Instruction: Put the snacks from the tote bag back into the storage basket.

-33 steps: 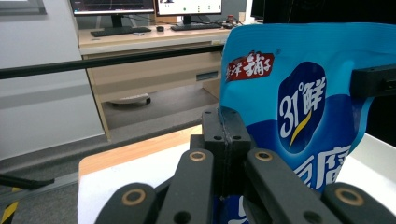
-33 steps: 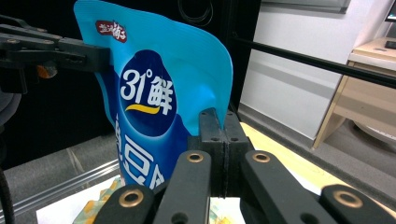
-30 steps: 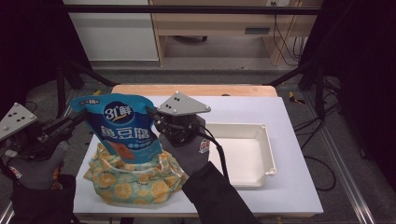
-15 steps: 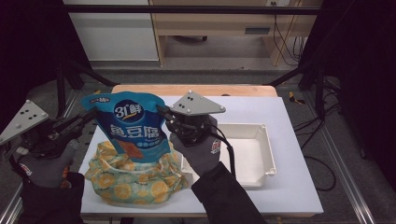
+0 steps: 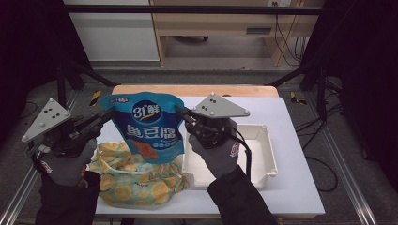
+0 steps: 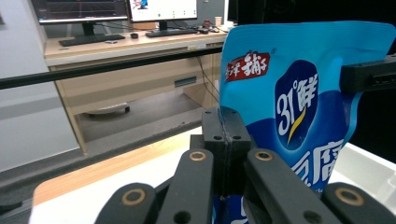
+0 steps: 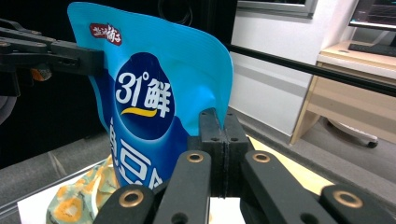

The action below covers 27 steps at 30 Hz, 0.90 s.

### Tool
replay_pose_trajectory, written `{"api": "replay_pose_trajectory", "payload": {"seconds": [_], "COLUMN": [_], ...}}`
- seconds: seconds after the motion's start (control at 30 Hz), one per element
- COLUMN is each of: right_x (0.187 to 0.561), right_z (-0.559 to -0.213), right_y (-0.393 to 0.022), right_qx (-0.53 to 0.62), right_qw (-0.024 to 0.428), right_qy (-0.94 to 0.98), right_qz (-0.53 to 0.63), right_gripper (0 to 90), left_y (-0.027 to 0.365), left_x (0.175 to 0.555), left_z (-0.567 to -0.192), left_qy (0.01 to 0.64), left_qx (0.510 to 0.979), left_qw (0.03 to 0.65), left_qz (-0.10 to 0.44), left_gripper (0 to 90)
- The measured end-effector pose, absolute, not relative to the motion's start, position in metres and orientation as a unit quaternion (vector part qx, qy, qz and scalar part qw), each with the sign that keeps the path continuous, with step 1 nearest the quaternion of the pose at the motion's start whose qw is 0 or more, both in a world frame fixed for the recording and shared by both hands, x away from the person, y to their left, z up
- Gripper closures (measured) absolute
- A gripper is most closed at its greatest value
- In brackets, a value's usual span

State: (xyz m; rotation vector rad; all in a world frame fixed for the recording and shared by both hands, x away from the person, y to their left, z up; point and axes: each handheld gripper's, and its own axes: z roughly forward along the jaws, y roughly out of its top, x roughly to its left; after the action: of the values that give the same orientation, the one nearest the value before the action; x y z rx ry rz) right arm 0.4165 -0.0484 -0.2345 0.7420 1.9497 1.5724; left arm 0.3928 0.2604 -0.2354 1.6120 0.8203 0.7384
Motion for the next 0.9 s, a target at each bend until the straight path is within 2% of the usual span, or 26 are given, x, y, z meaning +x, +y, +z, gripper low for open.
{"api": "replay_pose_trajectory", "payload": {"seconds": [0.9], "right_x": [0.407], "right_z": [-0.235], "right_y": [-0.105], "right_qx": [0.295], "right_qw": [0.282], "right_qy": [0.711], "right_qz": [0.572], "right_gripper": [90.0], "left_y": [0.207], "left_x": [0.400], "left_z": [-0.238], "left_qy": [0.316], "left_qx": [0.696], "left_qw": [0.573], "left_qz": [0.296], "left_gripper": [90.0]}}
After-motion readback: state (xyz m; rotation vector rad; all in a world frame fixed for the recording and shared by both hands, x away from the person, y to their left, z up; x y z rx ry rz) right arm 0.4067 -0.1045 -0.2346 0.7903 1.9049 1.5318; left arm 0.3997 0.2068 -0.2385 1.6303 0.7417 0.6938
